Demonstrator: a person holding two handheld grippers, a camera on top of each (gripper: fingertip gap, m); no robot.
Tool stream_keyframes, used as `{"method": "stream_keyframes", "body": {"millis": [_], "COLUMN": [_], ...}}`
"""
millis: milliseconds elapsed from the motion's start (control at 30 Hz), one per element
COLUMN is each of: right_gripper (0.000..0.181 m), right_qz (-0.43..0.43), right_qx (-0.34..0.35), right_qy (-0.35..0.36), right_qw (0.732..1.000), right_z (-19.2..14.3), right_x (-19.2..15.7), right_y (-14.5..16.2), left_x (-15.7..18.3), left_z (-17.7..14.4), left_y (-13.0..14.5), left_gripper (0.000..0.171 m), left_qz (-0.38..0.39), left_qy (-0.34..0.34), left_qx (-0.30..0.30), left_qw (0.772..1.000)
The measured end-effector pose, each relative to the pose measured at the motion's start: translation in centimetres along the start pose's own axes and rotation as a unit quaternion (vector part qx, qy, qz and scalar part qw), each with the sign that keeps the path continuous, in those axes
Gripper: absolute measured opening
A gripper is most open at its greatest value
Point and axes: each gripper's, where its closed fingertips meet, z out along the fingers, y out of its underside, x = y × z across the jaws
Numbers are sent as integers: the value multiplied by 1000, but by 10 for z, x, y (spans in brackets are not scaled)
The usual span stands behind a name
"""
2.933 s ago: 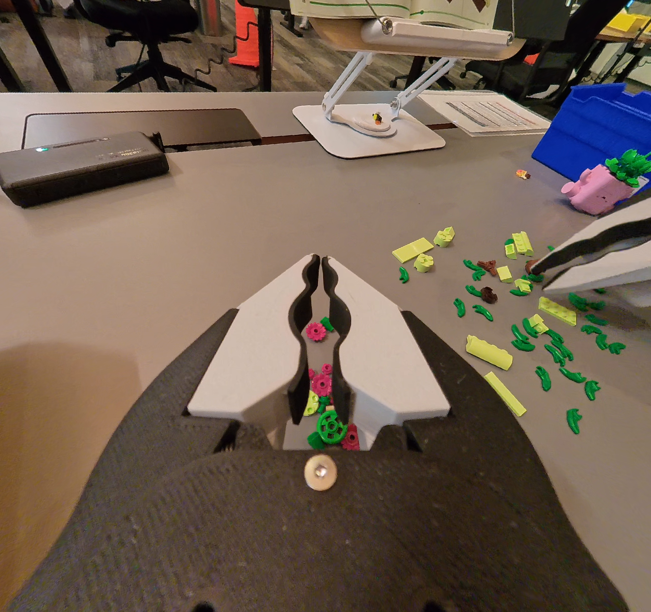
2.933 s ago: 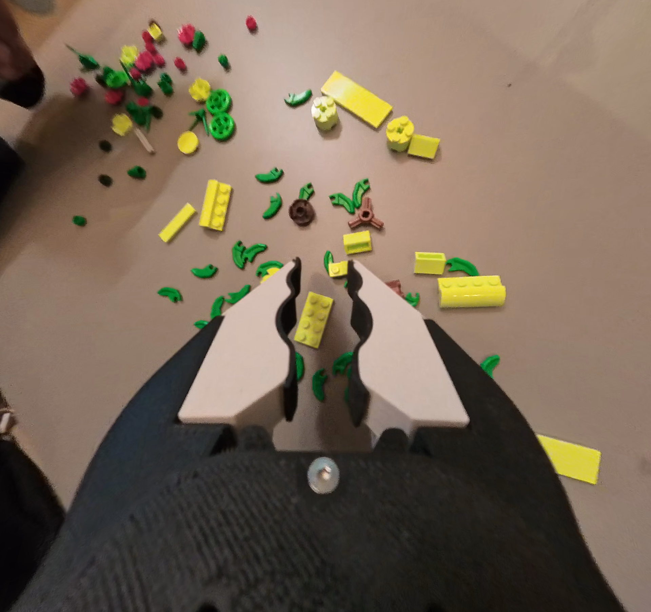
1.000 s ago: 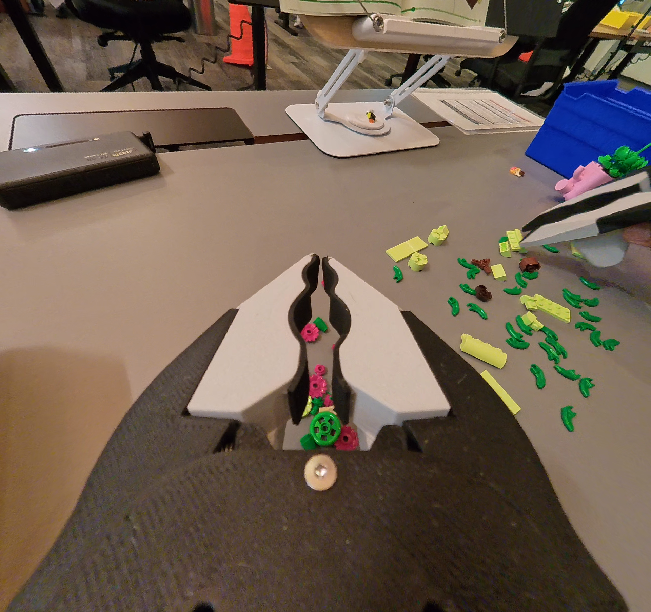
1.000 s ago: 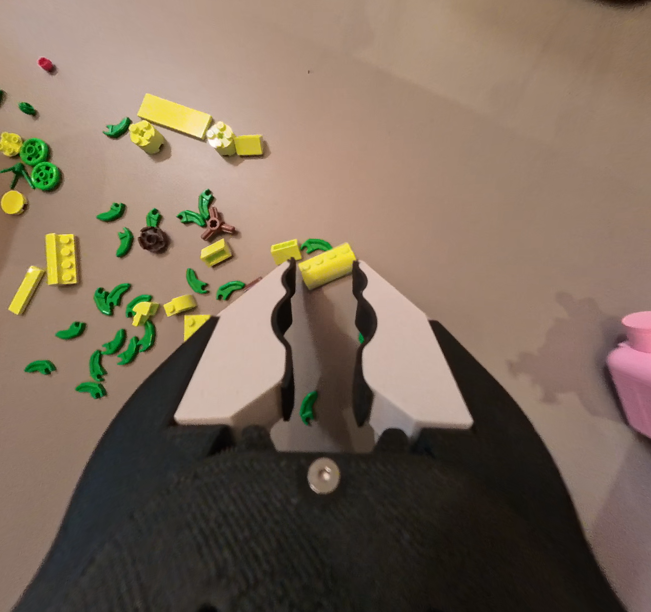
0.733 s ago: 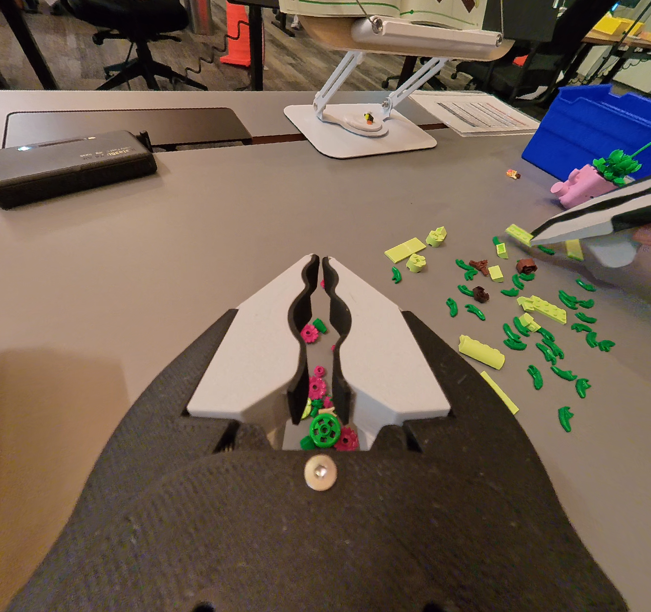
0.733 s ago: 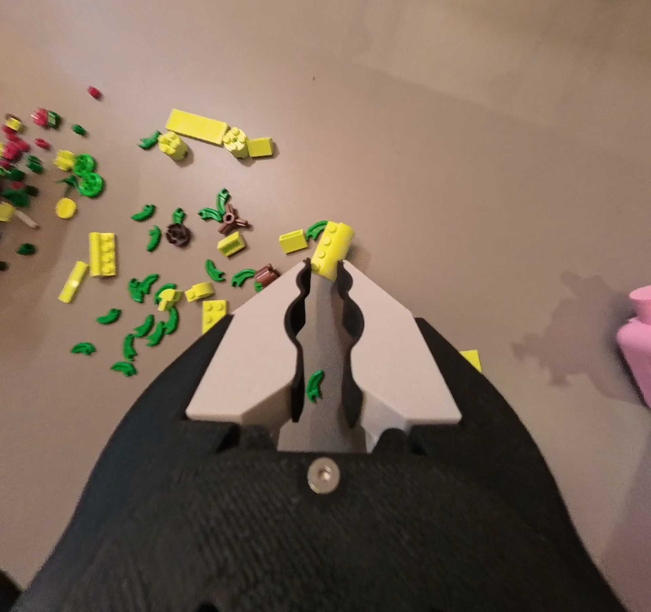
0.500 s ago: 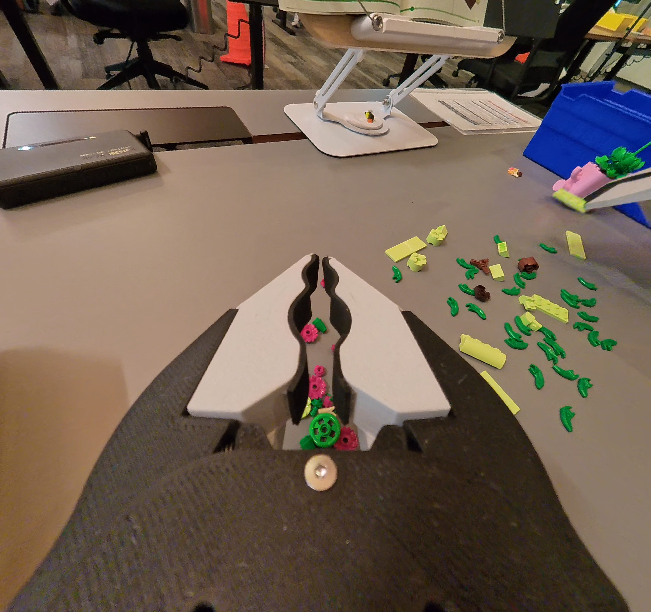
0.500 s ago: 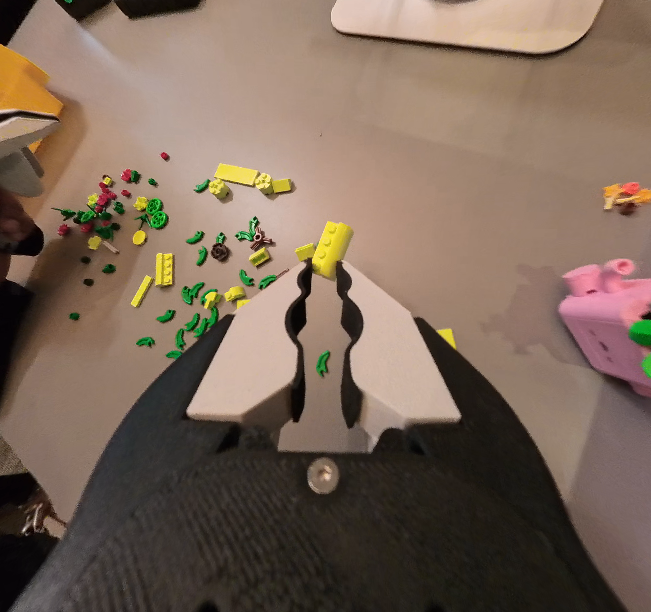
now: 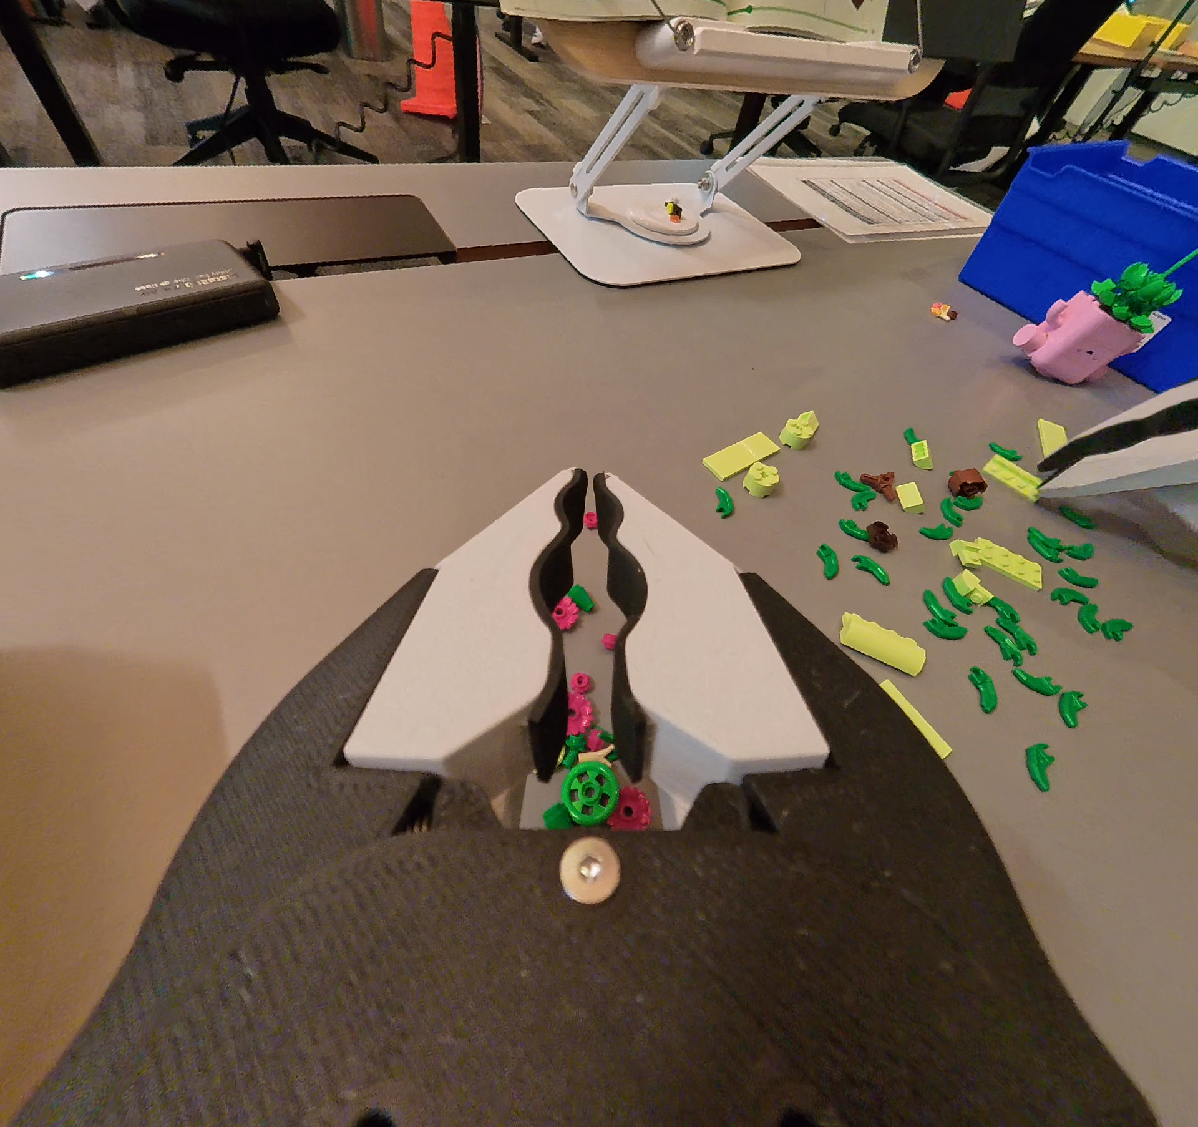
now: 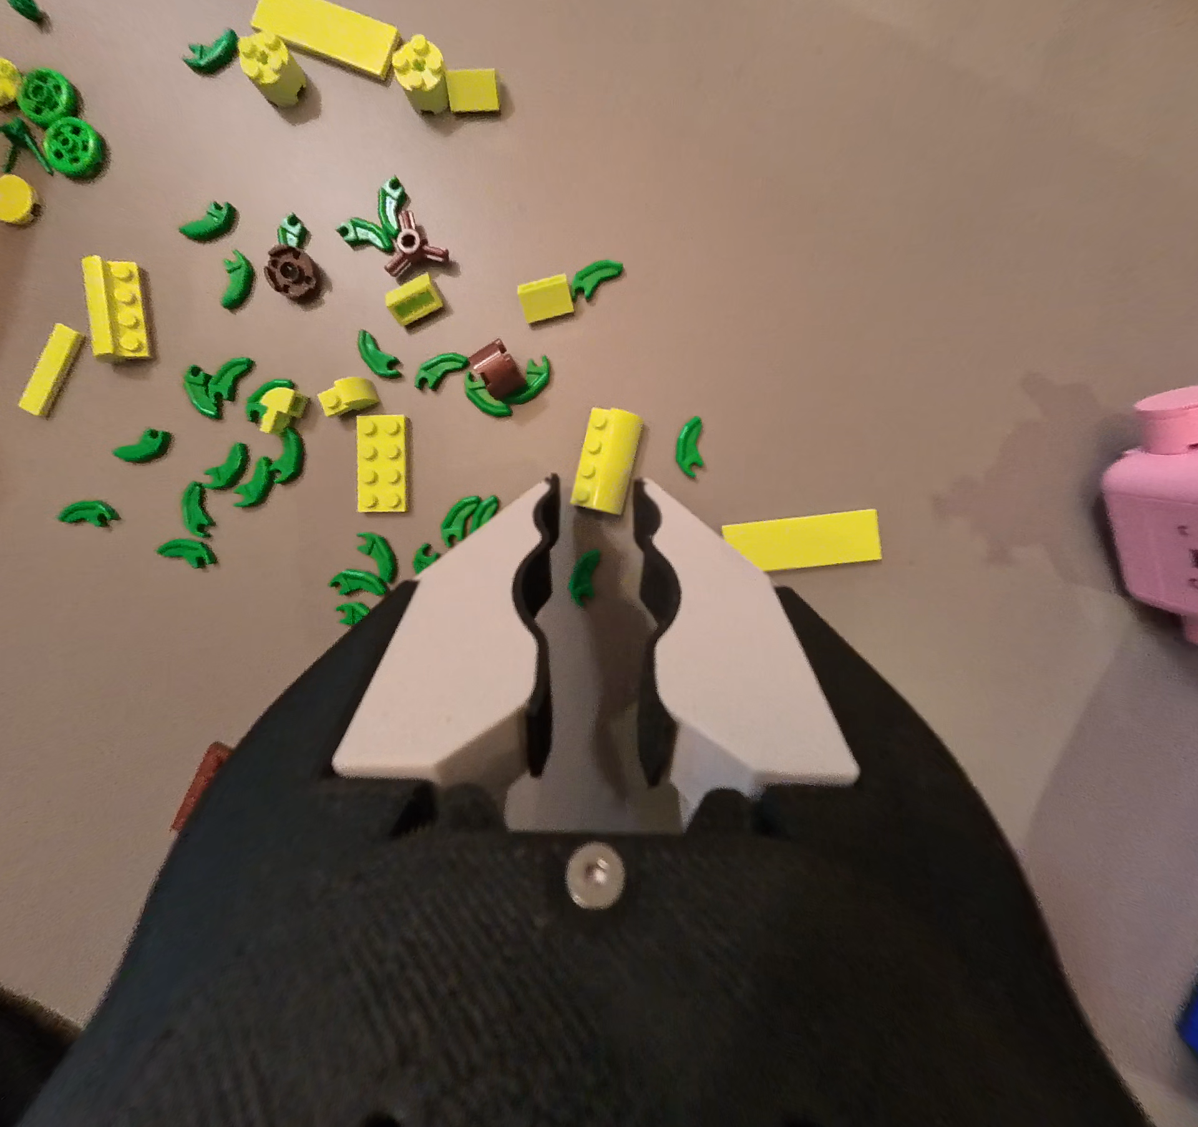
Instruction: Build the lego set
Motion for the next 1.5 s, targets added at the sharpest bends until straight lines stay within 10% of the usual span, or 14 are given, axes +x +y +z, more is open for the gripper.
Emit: {"method": "stream_keyframes", "body": {"millis": [267, 533, 867, 1133, 1367, 1500], "right_gripper": [23, 34, 34, 29, 21, 46], "right_qz": [52, 58, 51, 7, -33, -71], "right_qx": [59, -51, -29, 115, 200, 261], "right_qy": [60, 107, 7, -28, -73, -38], "right_qw": [995, 991, 998, 993, 976, 962], "right_z": [-57, -16, 14, -31, -69, -85], "right_x": [57, 77, 41, 2, -51, -65], "right_y": [-12, 25, -17, -51, -11, 27], "left_x": [0, 3, 3, 2, -2, 2], "left_z": [0, 2, 4, 4, 0, -1], "left_y": [-1, 2, 4, 4, 4, 1], "left_gripper": [0, 0, 0, 0, 0, 0], "left_qz": [-5, 5, 12, 8, 31, 33], "left_qy": [4, 1, 0, 3, -19, -15], "left_qx": [3, -4, -11, -10, -7, 1], "left_qw": [1000, 1000, 1000, 1000, 999, 999]}}
